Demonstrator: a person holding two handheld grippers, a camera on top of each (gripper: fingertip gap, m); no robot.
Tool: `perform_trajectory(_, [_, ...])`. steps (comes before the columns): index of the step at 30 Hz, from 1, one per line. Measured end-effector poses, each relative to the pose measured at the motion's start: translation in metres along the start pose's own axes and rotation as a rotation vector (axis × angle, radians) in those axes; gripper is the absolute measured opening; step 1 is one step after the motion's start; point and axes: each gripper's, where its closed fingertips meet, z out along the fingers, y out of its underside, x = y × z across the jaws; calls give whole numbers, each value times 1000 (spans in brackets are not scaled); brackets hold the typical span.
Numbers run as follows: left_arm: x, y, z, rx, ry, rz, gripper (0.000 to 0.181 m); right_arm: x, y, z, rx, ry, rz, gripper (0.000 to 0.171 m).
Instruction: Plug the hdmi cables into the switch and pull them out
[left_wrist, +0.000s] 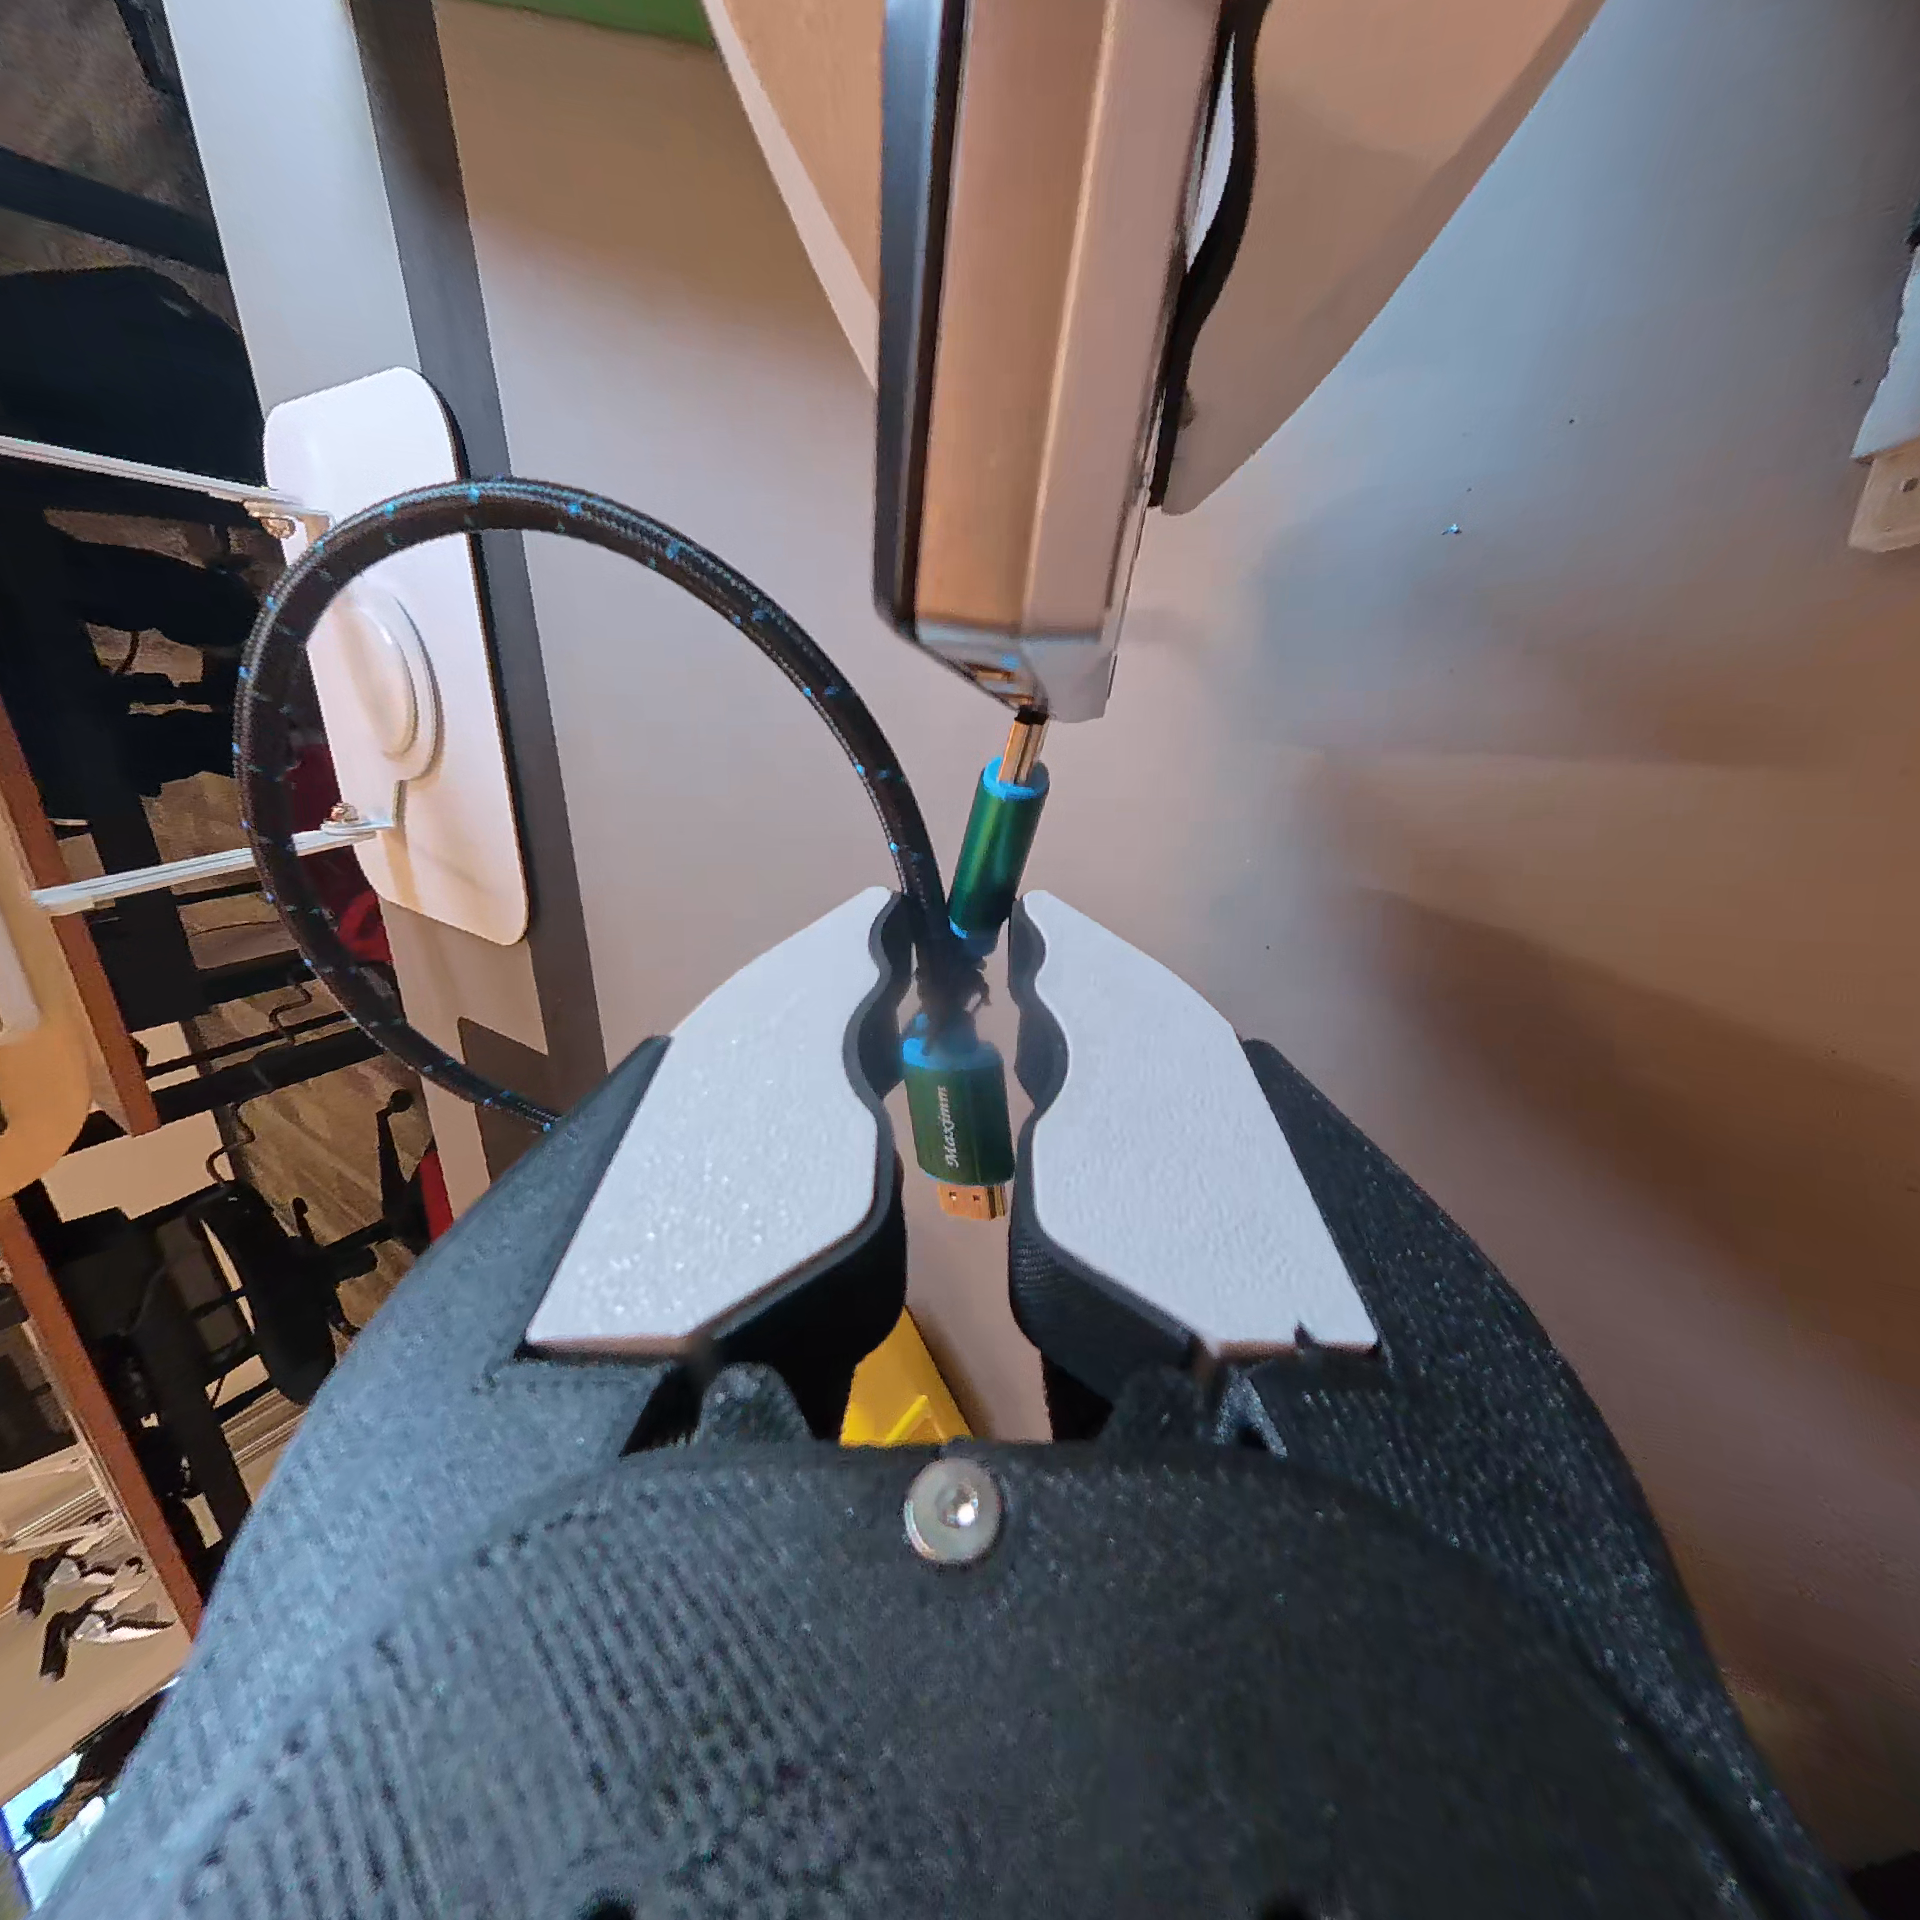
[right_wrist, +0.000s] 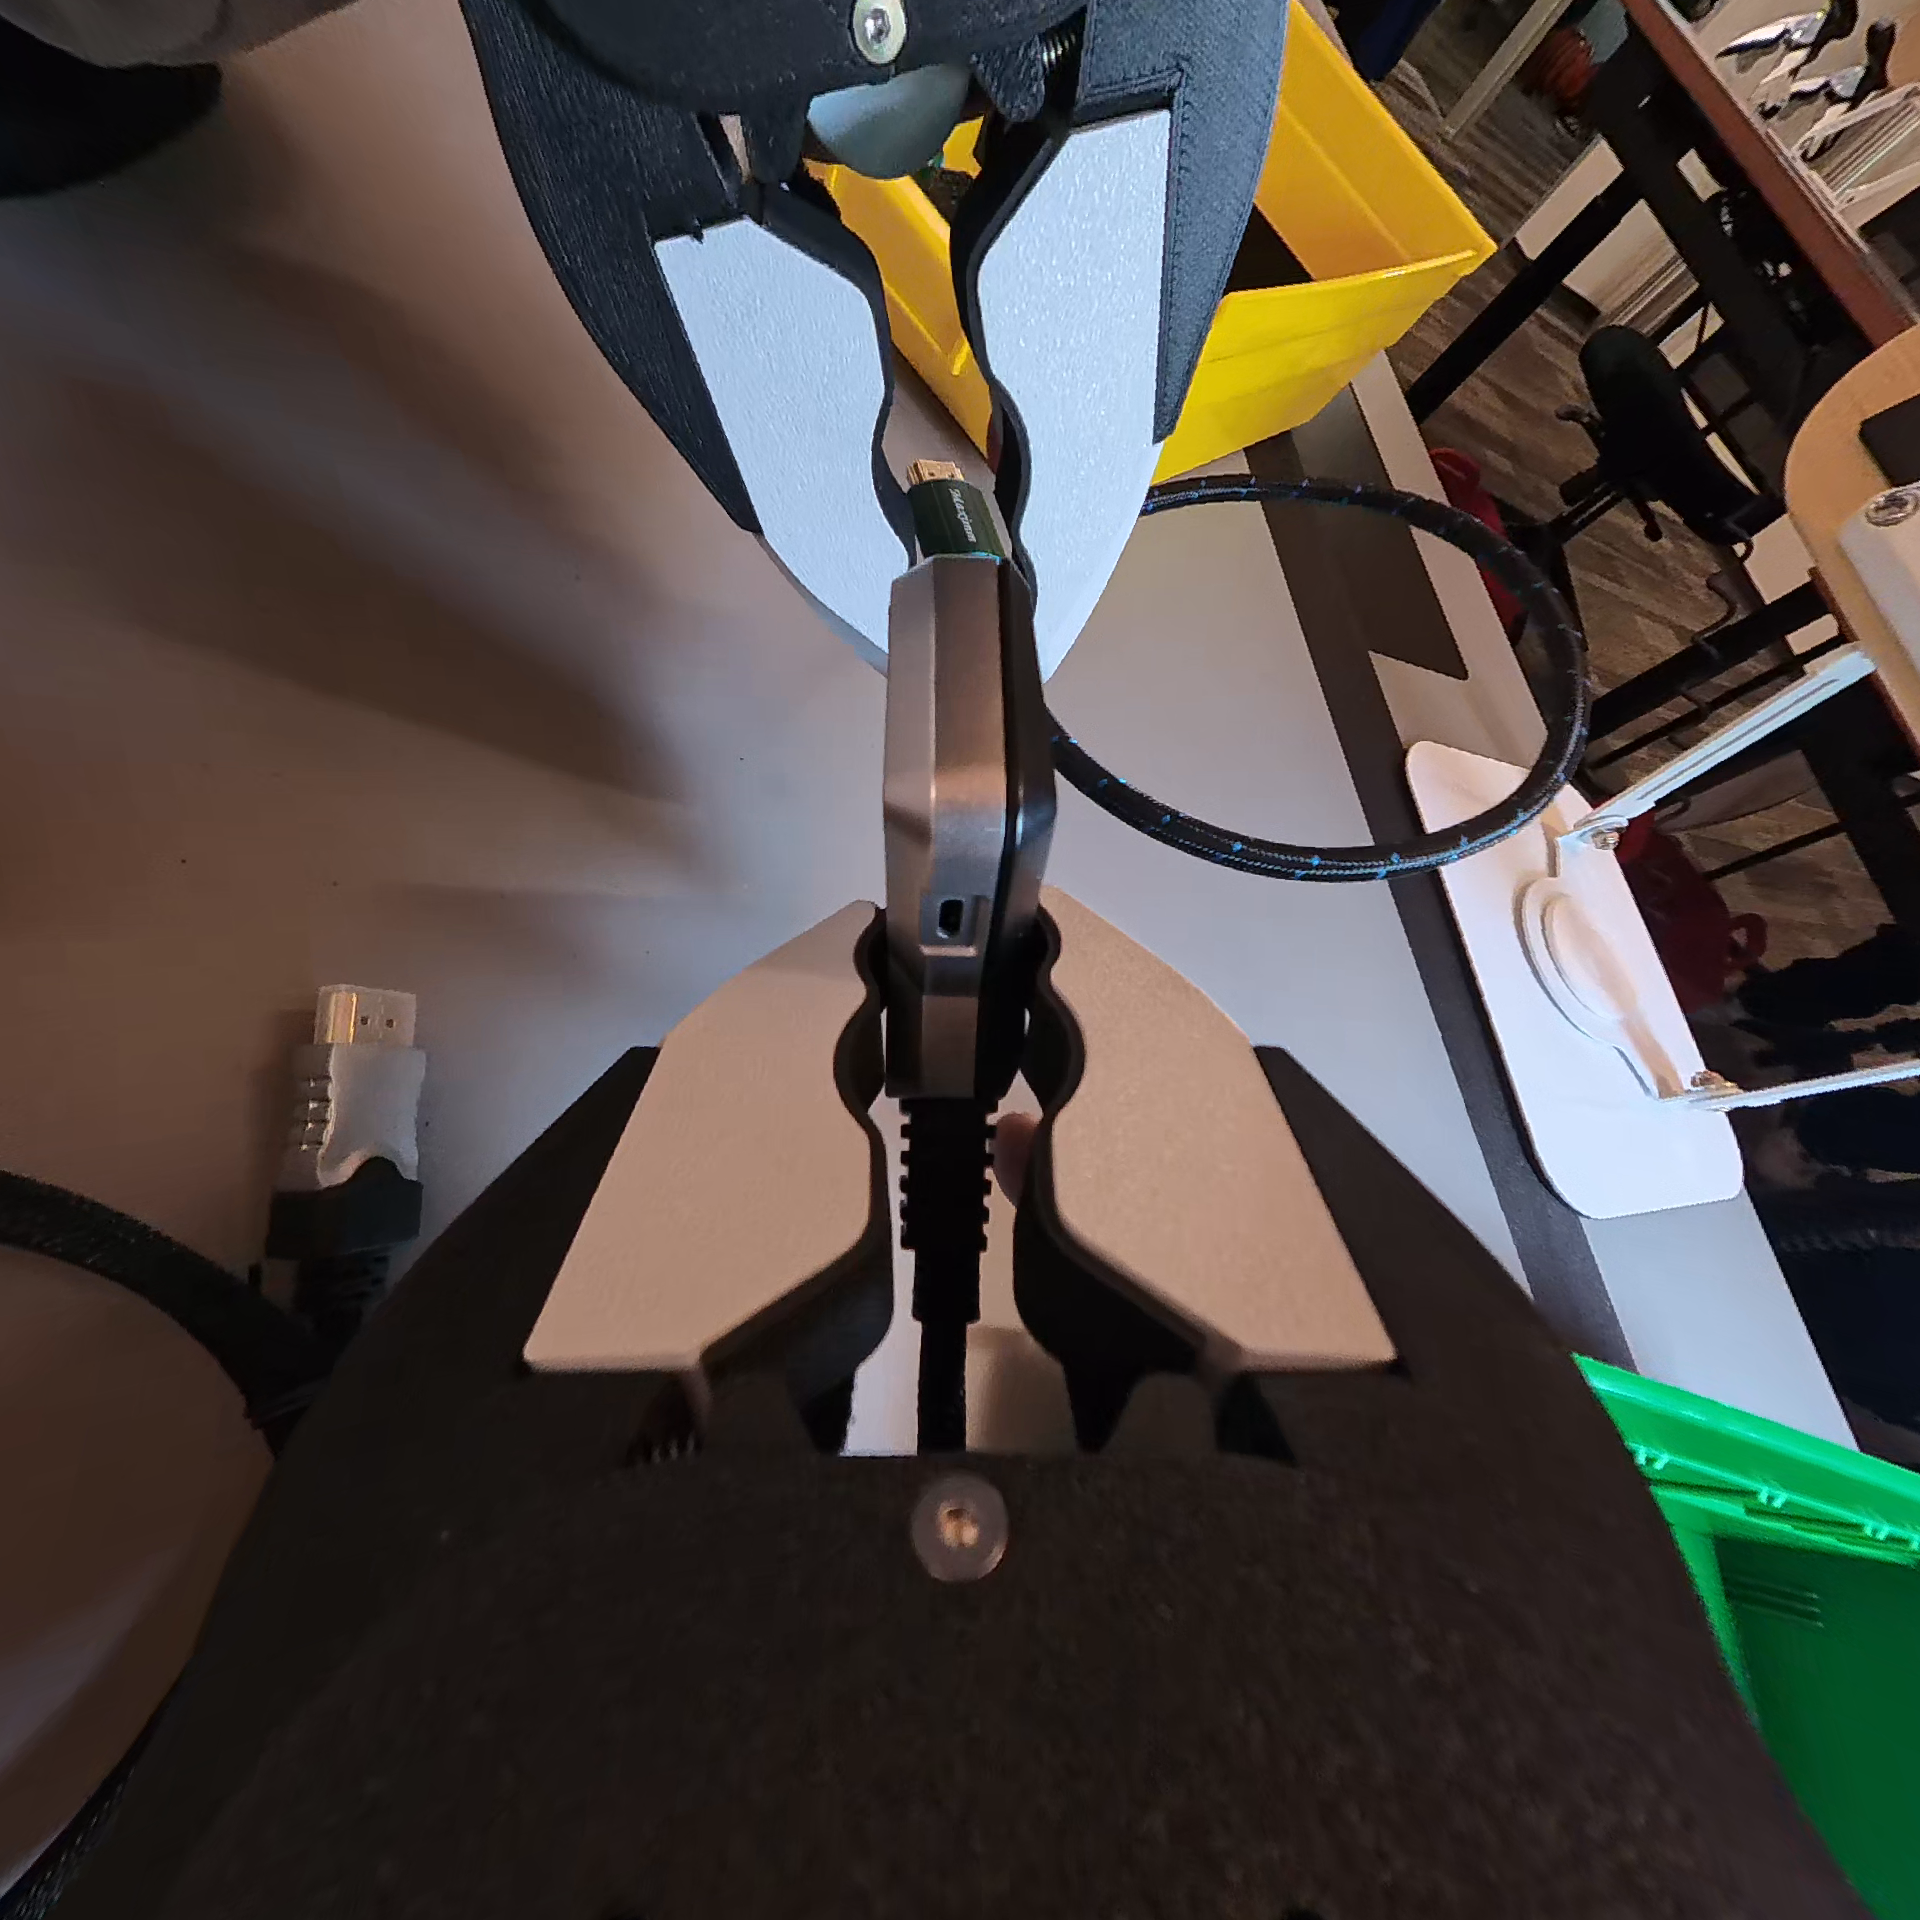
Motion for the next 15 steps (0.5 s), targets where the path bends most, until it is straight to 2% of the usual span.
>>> perform_trajectory(9, [-1, -1, 0, -63, -61, 28, 18, 0, 4, 2, -29, 6, 6, 22])
perform_trajectory(15, [0, -8, -6, 89, 41, -65, 18, 5, 1, -5, 12, 4, 45, 22])
